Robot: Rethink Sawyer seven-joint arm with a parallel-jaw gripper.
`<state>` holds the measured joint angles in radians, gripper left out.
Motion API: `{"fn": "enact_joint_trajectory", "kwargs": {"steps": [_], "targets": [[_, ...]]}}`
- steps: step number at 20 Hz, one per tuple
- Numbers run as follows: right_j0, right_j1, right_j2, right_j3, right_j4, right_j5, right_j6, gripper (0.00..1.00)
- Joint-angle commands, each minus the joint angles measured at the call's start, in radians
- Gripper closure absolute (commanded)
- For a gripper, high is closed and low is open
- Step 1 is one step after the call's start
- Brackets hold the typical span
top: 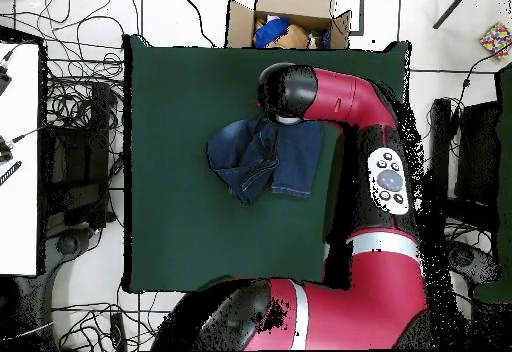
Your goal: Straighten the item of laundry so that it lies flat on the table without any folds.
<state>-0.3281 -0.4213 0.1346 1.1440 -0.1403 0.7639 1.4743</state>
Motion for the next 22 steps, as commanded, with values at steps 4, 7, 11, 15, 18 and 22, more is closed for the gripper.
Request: {"fn": "enact_joint_trajectory", "kwargs": {"steps": [4, 7, 11, 15, 18, 22], "targets": [[0.057, 0.081, -0.052, 0.051, 0.025, -0.095, 0.280, 0.00], [0.063, 0.058, -0.052, 0.056, 0.047, -0.061, 0.269, 0.00], [0.075, 0.005, -0.060, 0.098, 0.063, -0.037, 0.277, 0.00], [0.097, -0.058, -0.074, 0.150, 0.083, -0.025, 0.305, 0.00], [0.110, -0.104, -0.078, 0.188, 0.101, -0.007, 0.307, 0.00], [0.113, -0.114, -0.085, 0.218, 0.116, -0.018, 0.291, 0.00]]}}
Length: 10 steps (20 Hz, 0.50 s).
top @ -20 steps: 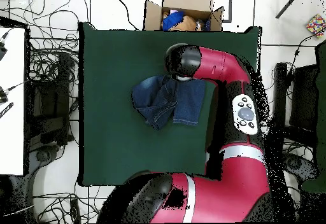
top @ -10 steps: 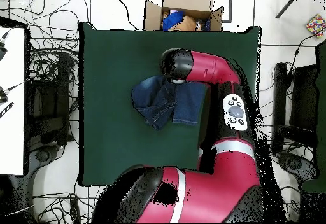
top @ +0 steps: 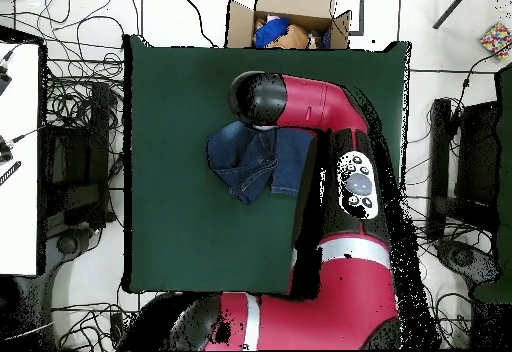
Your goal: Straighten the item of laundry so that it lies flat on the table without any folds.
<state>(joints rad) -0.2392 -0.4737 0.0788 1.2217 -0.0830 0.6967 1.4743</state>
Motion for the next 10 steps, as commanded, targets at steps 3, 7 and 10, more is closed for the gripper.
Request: {"fn": "enact_joint_trajectory", "kwargs": {"steps": [3, 7, 10], "targets": [[0.025, -0.068, -0.041, 0.139, 0.068, 0.062, 0.272, 0.00], [0.026, -0.046, -0.042, 0.152, 0.072, 0.020, 0.265, 0.00], [0.033, -0.031, -0.052, 0.167, 0.071, -0.022, 0.270, 0.00]]}}
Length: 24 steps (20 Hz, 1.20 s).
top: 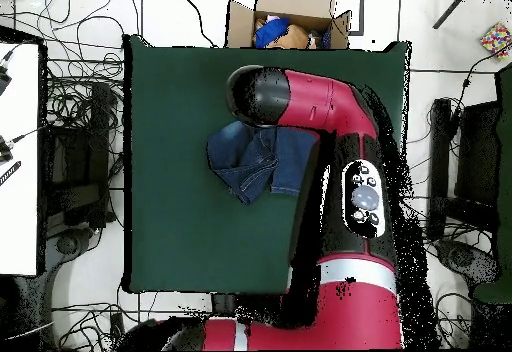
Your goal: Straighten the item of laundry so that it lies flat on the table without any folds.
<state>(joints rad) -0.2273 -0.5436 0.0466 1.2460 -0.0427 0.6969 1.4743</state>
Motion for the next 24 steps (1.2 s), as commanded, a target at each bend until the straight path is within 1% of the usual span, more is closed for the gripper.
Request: {"fn": "enact_joint_trajectory", "kwargs": {"steps": [1, 7, 16, 19, 24], "targets": [[0.021, 0.042, -0.020, 0.151, 0.029, -0.036, 0.271, 0.00], [0.038, 0.038, -0.030, 0.189, 0.031, -0.076, 0.297, 0.00], [0.079, 0.005, -0.058, 0.211, 0.058, -0.051, 0.332, 0.00], [0.086, 0.020, -0.064, 0.198, 0.070, -0.054, 0.329, 0.00], [0.082, 0.087, -0.061, 0.149, 0.081, -0.087, 0.318, 0.00]]}}
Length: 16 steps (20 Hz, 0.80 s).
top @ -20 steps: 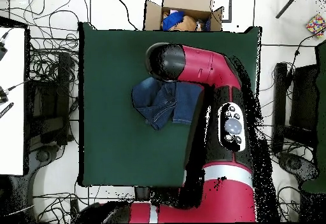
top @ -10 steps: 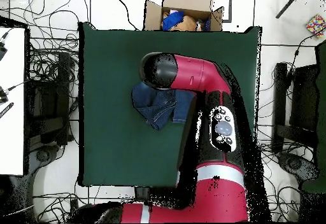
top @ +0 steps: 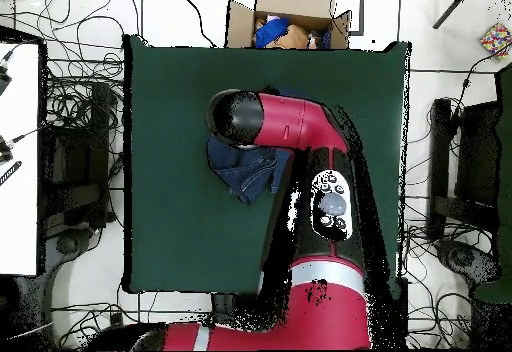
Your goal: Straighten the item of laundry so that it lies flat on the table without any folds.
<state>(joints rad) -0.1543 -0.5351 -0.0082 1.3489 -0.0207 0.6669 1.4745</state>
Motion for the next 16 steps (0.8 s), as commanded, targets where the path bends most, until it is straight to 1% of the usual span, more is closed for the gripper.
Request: {"fn": "enact_joint_trajectory", "kwargs": {"steps": [1, 4, 5, 7, 10, 14, 16], "targets": [[0.002, 0.098, 0.001, 0.030, 0.064, -0.062, 0.307, 0.00], [-0.001, 0.138, -0.003, -0.019, 0.072, -0.063, 0.293, 0.00], [0.003, 0.134, -0.006, -0.007, 0.073, -0.077, 0.294, 0.00], [0.004, 0.159, -0.009, -0.041, 0.078, -0.076, 0.290, 0.00], [0.001, 0.176, -0.009, -0.059, 0.081, -0.087, 0.280, 0.00], [-0.014, 0.186, -0.003, -0.053, 0.078, -0.103, 0.257, 0.00], [-0.021, 0.171, -0.001, -0.022, 0.074, -0.121, 0.250, 0.00]]}}
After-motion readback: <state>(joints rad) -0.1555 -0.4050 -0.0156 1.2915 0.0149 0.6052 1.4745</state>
